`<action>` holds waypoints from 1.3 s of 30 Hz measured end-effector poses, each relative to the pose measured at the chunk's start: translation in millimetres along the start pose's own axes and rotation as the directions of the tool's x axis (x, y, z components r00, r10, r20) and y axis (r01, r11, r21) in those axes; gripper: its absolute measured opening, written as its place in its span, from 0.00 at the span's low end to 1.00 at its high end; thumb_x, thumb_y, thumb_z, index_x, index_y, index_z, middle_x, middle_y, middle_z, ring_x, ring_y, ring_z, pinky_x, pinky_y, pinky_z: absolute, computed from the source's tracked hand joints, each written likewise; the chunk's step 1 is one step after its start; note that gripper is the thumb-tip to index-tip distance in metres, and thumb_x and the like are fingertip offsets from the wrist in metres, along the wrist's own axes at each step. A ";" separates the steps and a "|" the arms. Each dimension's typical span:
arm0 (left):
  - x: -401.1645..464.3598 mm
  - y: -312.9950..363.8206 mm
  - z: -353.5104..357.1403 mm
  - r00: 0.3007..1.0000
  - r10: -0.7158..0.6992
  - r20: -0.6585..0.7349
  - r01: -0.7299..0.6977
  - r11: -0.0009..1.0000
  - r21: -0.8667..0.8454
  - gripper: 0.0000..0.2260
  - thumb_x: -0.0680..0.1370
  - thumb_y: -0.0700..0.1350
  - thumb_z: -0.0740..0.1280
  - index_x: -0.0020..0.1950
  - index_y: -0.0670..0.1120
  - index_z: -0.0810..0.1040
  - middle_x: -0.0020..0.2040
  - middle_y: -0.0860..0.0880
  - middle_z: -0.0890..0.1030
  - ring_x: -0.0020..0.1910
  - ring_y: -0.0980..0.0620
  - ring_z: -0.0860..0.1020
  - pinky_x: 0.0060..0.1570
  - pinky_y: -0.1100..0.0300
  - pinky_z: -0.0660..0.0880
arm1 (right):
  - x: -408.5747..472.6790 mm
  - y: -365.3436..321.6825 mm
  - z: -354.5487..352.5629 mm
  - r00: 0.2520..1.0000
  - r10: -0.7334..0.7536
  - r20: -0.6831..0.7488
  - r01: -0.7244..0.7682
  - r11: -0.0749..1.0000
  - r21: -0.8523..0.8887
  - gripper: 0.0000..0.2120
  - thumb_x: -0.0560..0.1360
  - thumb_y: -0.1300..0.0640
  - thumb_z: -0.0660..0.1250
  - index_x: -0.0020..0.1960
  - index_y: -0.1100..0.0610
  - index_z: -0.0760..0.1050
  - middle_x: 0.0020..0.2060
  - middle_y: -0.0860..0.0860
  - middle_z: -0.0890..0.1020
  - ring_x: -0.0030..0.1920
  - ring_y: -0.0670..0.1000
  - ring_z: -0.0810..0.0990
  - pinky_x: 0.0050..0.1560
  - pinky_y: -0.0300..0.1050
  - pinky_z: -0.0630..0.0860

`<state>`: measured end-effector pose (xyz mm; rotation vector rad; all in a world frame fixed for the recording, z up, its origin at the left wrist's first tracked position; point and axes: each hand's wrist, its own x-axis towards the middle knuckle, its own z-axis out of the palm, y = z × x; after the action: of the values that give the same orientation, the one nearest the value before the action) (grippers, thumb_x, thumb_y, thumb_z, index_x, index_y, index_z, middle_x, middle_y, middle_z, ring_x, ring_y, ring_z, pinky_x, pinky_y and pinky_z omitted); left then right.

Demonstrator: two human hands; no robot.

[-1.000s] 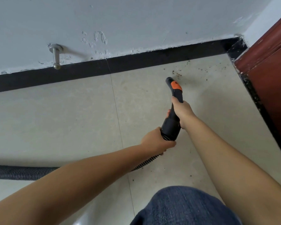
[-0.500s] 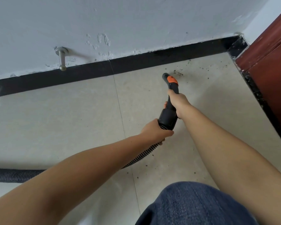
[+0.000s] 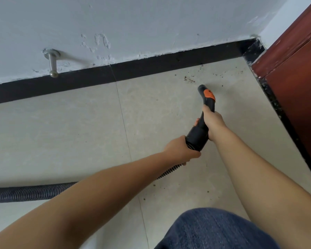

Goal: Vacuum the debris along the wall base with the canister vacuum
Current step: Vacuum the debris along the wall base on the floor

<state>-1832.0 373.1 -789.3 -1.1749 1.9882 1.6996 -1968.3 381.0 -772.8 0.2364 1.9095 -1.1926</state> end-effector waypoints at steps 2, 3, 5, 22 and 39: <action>0.5 -2.2 -9.9 0.999 -0.015 -0.043 0.013 0.999 -0.047 0.15 0.71 0.46 0.71 0.54 0.46 0.72 0.40 0.47 0.80 0.36 0.48 0.80 0.43 0.52 0.82 | 1.1 -6.1 15.5 0.999 -0.006 0.035 0.007 1.000 -0.030 0.14 0.80 0.49 0.61 0.58 0.59 0.68 0.34 0.55 0.76 0.29 0.51 0.75 0.30 0.42 0.74; -0.5 -5.0 -14.9 0.998 -0.025 -0.064 0.020 0.997 -0.069 0.15 0.71 0.46 0.71 0.54 0.46 0.72 0.40 0.46 0.80 0.36 0.48 0.80 0.43 0.51 0.82 | 1.3 -7.6 24.4 0.998 -0.007 0.059 0.009 0.999 -0.040 0.14 0.80 0.49 0.61 0.58 0.59 0.68 0.34 0.55 0.76 0.29 0.51 0.75 0.29 0.42 0.74; -5.1 -13.0 -23.6 0.993 -0.051 -0.102 0.041 0.994 -0.102 0.15 0.70 0.46 0.71 0.54 0.46 0.72 0.39 0.46 0.80 0.35 0.48 0.80 0.43 0.51 0.82 | -0.1 -7.6 41.5 0.994 -0.003 0.113 0.007 1.000 -0.028 0.14 0.80 0.50 0.62 0.58 0.60 0.69 0.34 0.55 0.76 0.28 0.51 0.74 0.28 0.40 0.75; 11.3 9.8 -11.7 0.999 -0.006 -0.043 0.007 1.000 0.019 0.16 0.71 0.47 0.71 0.55 0.47 0.71 0.38 0.48 0.79 0.32 0.50 0.79 0.43 0.53 0.81 | 23.1 -11.4 8.5 1.000 0.015 0.022 -0.016 1.000 0.022 0.15 0.80 0.47 0.62 0.58 0.58 0.68 0.35 0.54 0.77 0.30 0.51 0.76 0.32 0.44 0.75; 14.2 5.2 -40.6 0.984 -0.084 -0.157 0.073 0.995 -0.073 0.15 0.71 0.48 0.71 0.54 0.46 0.72 0.37 0.48 0.80 0.32 0.50 0.79 0.44 0.53 0.81 | 31.0 -30.1 54.2 0.984 -0.002 0.176 0.008 0.999 -0.031 0.14 0.79 0.49 0.62 0.57 0.59 0.69 0.35 0.55 0.77 0.30 0.51 0.76 0.39 0.46 0.78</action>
<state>-1833.0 330.1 -784.0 -1.4346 1.9588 1.6928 -1973.7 313.2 -786.1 0.1048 1.7741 -1.1465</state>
